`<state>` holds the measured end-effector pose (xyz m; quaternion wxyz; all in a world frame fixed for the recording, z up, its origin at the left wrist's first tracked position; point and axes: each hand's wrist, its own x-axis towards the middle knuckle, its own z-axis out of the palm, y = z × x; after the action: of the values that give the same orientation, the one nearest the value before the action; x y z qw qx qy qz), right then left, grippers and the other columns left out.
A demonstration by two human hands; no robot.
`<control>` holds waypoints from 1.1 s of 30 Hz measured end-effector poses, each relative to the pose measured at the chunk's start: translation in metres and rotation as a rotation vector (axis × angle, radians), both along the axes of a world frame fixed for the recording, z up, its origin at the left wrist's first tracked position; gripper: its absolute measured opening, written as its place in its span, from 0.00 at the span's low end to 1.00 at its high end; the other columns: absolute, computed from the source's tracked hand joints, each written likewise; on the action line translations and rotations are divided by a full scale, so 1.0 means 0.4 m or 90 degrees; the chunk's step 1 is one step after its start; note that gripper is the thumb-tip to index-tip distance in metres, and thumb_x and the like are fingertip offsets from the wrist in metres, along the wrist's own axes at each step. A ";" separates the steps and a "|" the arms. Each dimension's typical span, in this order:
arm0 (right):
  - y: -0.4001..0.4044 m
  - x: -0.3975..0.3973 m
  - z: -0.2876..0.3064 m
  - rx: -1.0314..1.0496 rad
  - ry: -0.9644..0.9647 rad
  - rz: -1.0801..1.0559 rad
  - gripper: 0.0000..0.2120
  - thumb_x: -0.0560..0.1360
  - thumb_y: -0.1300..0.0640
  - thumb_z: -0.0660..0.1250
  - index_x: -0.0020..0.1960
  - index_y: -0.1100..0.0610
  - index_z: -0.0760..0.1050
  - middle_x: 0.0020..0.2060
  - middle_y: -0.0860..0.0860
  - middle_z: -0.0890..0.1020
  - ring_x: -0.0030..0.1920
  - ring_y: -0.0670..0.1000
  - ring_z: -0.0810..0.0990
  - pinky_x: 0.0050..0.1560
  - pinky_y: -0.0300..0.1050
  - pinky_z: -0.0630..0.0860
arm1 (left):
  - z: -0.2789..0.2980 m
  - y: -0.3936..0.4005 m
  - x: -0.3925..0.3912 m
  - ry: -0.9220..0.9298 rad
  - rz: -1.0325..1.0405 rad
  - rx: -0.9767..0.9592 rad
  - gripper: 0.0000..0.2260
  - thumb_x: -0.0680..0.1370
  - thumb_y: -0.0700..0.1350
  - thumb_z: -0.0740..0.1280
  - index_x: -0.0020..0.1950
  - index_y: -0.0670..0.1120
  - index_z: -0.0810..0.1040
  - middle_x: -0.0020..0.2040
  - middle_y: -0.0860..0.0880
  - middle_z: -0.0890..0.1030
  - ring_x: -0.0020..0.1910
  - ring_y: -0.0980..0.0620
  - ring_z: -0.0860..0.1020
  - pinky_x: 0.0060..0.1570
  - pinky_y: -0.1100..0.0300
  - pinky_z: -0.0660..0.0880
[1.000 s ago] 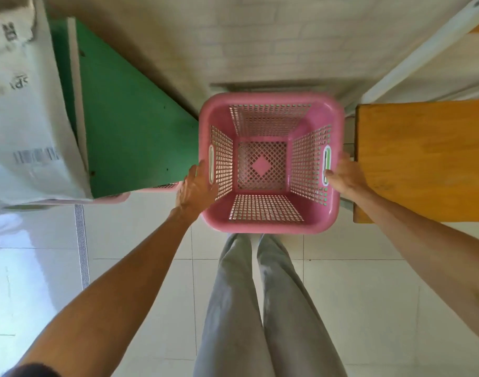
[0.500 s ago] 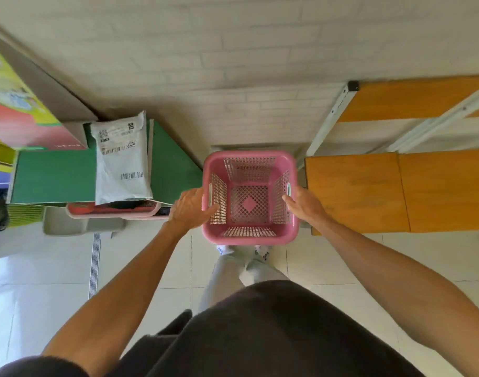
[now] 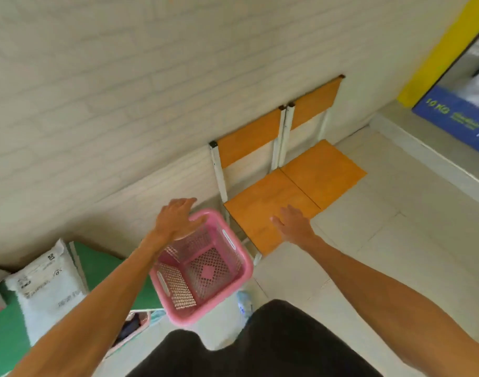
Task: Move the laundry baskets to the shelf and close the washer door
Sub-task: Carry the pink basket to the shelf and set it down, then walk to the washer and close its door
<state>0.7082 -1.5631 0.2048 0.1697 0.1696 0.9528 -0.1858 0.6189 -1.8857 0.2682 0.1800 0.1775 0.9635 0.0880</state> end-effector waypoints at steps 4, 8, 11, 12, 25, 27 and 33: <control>0.197 0.106 0.085 0.022 0.033 -0.121 0.28 0.81 0.40 0.53 0.73 0.56 0.66 0.72 0.58 0.67 0.72 0.60 0.65 0.67 0.60 0.65 | 0.060 0.211 -0.053 0.018 -0.129 0.014 0.38 0.75 0.71 0.55 0.78 0.50 0.62 0.77 0.46 0.67 0.76 0.43 0.63 0.73 0.41 0.62; 0.410 0.200 0.157 0.077 0.040 -0.198 0.31 0.80 0.37 0.49 0.75 0.56 0.64 0.75 0.57 0.64 0.75 0.60 0.62 0.69 0.61 0.62 | 0.118 0.456 -0.078 0.059 -0.222 0.034 0.36 0.75 0.71 0.57 0.77 0.52 0.63 0.76 0.48 0.68 0.75 0.44 0.64 0.72 0.44 0.63; 0.566 0.254 0.203 0.092 0.064 -0.247 0.31 0.80 0.37 0.49 0.75 0.56 0.63 0.77 0.58 0.61 0.76 0.60 0.59 0.71 0.63 0.59 | 0.158 0.644 -0.090 0.083 -0.301 0.028 0.40 0.72 0.74 0.54 0.77 0.50 0.63 0.75 0.46 0.70 0.74 0.44 0.66 0.71 0.43 0.64; 0.614 0.264 0.216 0.096 0.071 -0.263 0.31 0.80 0.37 0.49 0.75 0.56 0.63 0.77 0.57 0.62 0.76 0.60 0.60 0.71 0.63 0.59 | 0.169 0.697 -0.093 0.086 -0.319 0.025 0.41 0.72 0.74 0.54 0.77 0.50 0.63 0.75 0.46 0.69 0.74 0.43 0.65 0.71 0.43 0.64; 1.384 0.353 0.328 0.146 0.060 -0.322 0.33 0.79 0.35 0.51 0.75 0.55 0.63 0.75 0.55 0.66 0.74 0.60 0.63 0.70 0.62 0.63 | 0.216 1.538 -0.103 0.129 -0.406 0.024 0.37 0.76 0.69 0.58 0.77 0.47 0.62 0.74 0.43 0.69 0.73 0.42 0.65 0.68 0.44 0.66; 1.488 0.344 0.339 0.153 0.058 -0.323 0.33 0.79 0.35 0.52 0.75 0.55 0.63 0.74 0.55 0.66 0.74 0.60 0.64 0.70 0.61 0.63 | 0.215 1.658 -0.111 0.133 -0.424 0.011 0.37 0.76 0.69 0.57 0.78 0.48 0.61 0.74 0.43 0.68 0.73 0.42 0.65 0.68 0.45 0.66; 1.805 0.242 0.333 0.140 0.055 -0.305 0.34 0.78 0.34 0.51 0.74 0.55 0.64 0.72 0.56 0.69 0.71 0.61 0.68 0.68 0.61 0.67 | 0.217 2.019 -0.194 0.153 -0.456 0.015 0.36 0.77 0.69 0.56 0.78 0.48 0.62 0.75 0.44 0.68 0.73 0.43 0.65 0.68 0.45 0.65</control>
<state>0.8050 -0.8410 0.3380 0.0611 0.3995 0.9064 -0.1233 0.5414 -1.0782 0.3550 0.0832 0.5145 0.8534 0.0087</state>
